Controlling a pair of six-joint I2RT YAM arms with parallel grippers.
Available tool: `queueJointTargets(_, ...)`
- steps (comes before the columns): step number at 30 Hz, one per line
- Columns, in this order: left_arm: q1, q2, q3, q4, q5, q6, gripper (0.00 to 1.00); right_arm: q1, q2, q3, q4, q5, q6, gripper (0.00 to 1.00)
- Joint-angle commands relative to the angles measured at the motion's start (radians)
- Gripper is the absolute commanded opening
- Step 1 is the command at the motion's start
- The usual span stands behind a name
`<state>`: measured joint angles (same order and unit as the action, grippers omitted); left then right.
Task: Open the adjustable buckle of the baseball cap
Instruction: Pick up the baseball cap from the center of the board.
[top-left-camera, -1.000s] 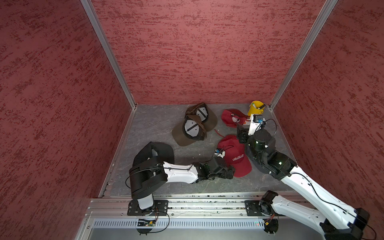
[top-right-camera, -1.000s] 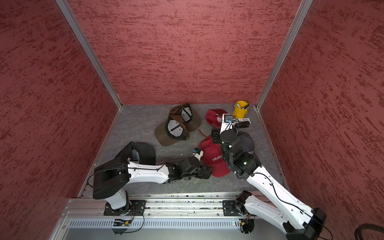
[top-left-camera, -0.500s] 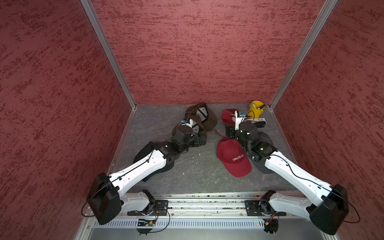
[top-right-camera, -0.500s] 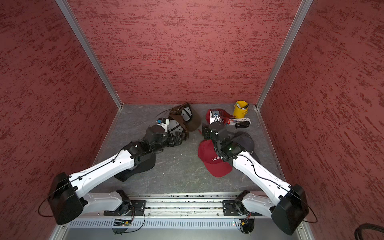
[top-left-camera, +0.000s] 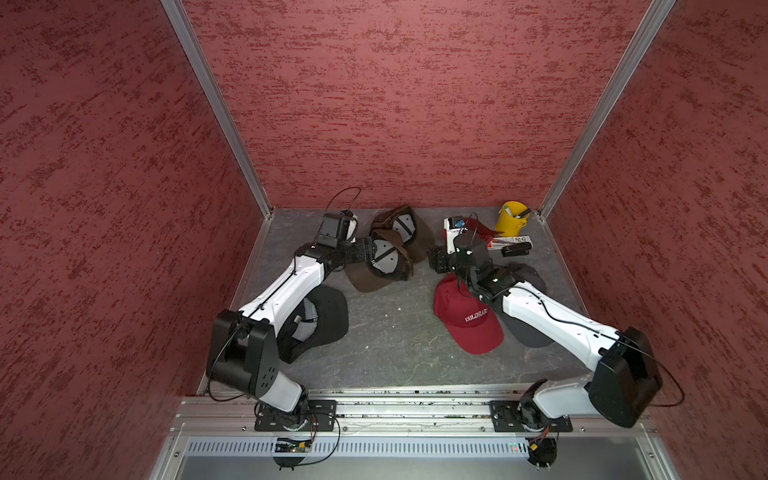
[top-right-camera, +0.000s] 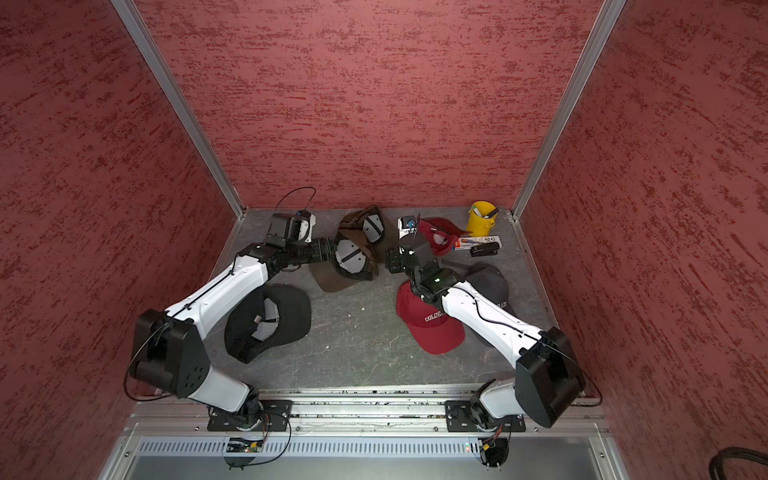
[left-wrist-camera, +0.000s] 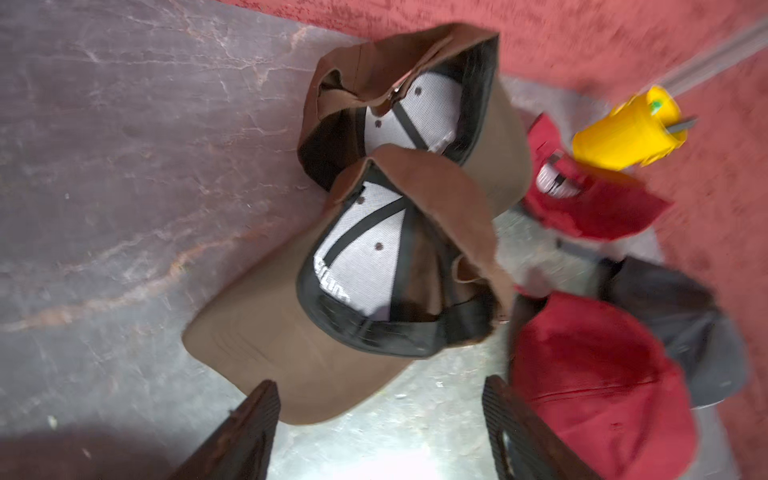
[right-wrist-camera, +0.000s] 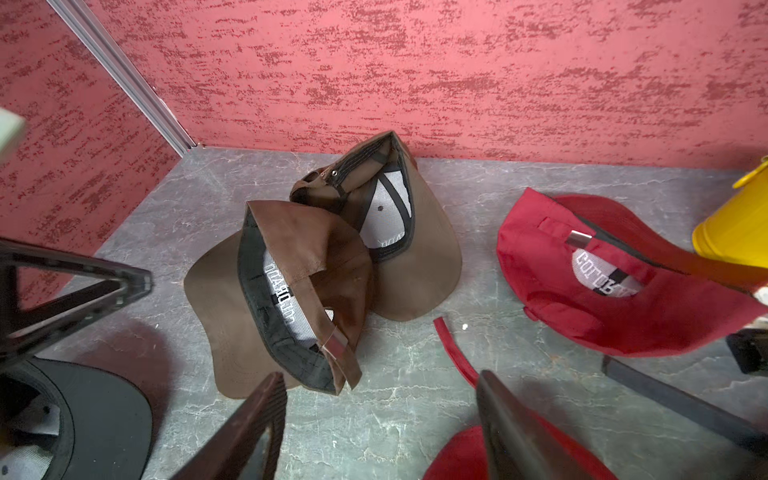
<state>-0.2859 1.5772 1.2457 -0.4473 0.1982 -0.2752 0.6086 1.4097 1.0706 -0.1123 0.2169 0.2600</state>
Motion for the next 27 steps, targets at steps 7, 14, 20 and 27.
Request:
queueJointTargets(7,0.025,0.181,0.163,-0.062,0.077,0.277,0.69,-0.003,-0.031,-0.001,0.036,0.005,0.010,0.73)
queueJointTargets(14,0.029,0.320,0.278,-0.088,0.024,0.313,0.75,-0.003,-0.040,-0.003,0.033,0.016,-0.003,0.73)
queueJointTargets(20,0.033,0.378,0.310,-0.059,0.028,0.318,0.71,-0.003,-0.040,-0.005,0.042,-0.004,-0.020,0.73)
queueJointTargets(27,0.033,0.349,0.265,-0.006,0.013,0.305,0.63,-0.003,-0.043,-0.005,0.039,-0.036,-0.042,0.73)
